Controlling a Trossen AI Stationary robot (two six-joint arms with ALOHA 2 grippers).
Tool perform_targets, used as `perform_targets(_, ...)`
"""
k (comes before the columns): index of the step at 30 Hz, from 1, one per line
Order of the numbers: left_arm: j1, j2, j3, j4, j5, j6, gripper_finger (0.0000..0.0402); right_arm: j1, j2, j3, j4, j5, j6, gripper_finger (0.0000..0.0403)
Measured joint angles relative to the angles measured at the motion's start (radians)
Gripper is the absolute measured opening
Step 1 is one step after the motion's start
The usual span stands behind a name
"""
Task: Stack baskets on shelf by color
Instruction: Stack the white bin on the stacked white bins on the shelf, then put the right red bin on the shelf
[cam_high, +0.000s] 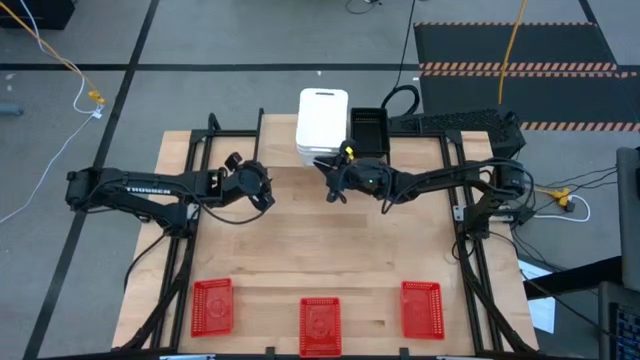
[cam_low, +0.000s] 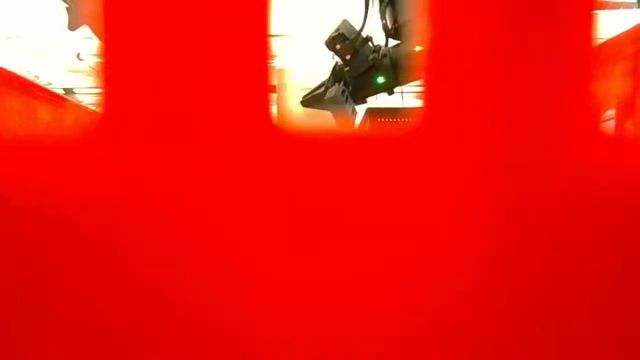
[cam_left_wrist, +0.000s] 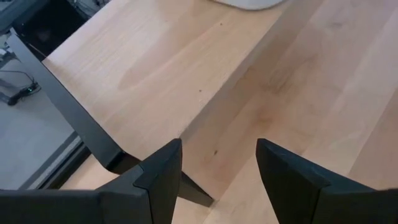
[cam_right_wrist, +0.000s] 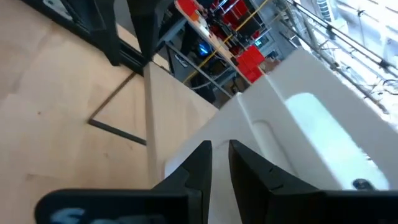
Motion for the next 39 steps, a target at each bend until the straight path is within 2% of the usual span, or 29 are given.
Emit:
perform_targets(4,-0.010,0.000,0.000,-0.016,-0.001,-0.004,0.0207,-0.004,-0.045,0.001,-0.010,0.108,-0.033,0.0047)
perform_targets(6,-0.017,0.000,0.000,-0.020,-0.001,-0.003,0.0207,-0.014,-0.085,-0.011,-0.030,0.110,-0.006,0.0047)
perform_targets(16,-0.021,0.000,0.000,-0.024,-0.001,-0.016,0.0207,0.028,-0.218,-0.066,-0.094,-0.063,0.098,0.0047)
perform_targets(19,-0.026,0.000,0.000,-0.026,-0.001,-0.024,0.0207,0.073,-0.294,-0.071,-0.198,-0.074,0.126,0.0048)
perform_targets(24,-0.043,-0.001,0.000,-0.028,0.001,-0.009,0.0207,0.157,-0.474,-0.071,-0.504,-0.074,0.285,0.0048)
perform_targets(28,-0.049,-0.002,0.000,0.038,-0.001,0.045,0.0207,0.273,-0.575,-0.058,-0.737,-0.074,0.460,0.0048)
perform_targets(31,-0.065,-0.002,0.012,0.103,-0.001,0.103,0.0207,0.413,-0.579,-0.037,-0.837,-0.075,0.640,0.0048)
perform_targets(34,-0.101,-0.003,0.033,0.172,0.004,0.151,0.0207,0.574,-0.526,-0.032,-0.830,-0.070,0.775,0.0054)
perform_targets(39,-0.199,-0.003,0.060,0.247,0.014,0.204,0.0207,0.795,-0.398,0.016,-0.864,0.024,1.028,0.0080)
